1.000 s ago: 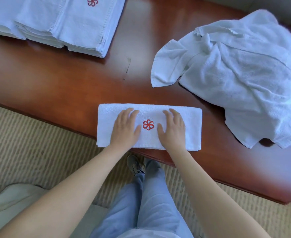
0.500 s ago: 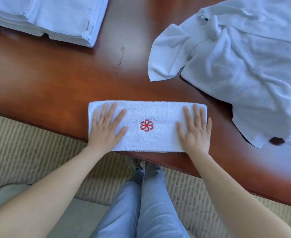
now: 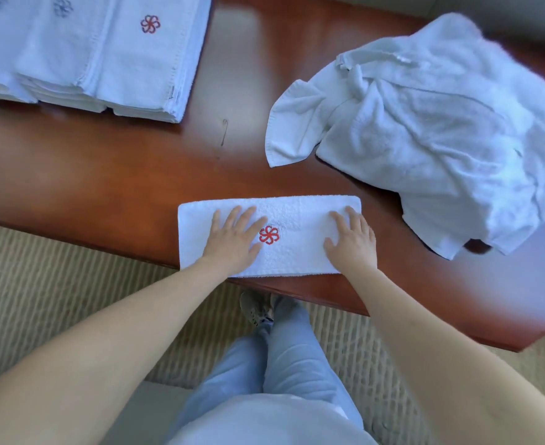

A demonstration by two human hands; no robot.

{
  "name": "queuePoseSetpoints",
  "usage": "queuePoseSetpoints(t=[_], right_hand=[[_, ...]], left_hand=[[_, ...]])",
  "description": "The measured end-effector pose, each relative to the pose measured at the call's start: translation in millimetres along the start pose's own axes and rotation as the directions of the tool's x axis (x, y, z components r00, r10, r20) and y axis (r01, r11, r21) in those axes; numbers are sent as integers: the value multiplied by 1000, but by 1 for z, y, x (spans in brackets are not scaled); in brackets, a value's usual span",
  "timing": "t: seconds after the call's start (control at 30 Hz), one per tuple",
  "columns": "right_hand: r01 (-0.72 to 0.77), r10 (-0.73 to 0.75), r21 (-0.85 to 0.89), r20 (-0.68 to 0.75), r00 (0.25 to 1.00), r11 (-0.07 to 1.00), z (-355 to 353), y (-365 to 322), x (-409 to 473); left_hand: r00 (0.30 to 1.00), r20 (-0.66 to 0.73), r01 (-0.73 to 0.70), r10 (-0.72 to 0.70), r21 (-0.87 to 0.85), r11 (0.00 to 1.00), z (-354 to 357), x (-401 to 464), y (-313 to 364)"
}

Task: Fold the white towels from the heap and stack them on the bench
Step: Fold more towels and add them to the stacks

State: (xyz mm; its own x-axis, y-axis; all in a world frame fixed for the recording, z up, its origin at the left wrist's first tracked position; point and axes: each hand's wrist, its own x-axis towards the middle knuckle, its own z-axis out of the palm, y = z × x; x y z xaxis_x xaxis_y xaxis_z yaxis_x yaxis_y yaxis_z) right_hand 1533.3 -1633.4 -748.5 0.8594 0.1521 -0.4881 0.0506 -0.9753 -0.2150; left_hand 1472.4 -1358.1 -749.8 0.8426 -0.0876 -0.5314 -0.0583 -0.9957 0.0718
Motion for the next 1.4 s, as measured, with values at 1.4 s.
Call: queuePoseSetpoints(t=[1.4], right_hand=[[37, -65, 516, 37, 997, 856, -156, -102, 44]], left_hand=[[988, -155, -48, -18, -414, 909, -250, 54, -43]])
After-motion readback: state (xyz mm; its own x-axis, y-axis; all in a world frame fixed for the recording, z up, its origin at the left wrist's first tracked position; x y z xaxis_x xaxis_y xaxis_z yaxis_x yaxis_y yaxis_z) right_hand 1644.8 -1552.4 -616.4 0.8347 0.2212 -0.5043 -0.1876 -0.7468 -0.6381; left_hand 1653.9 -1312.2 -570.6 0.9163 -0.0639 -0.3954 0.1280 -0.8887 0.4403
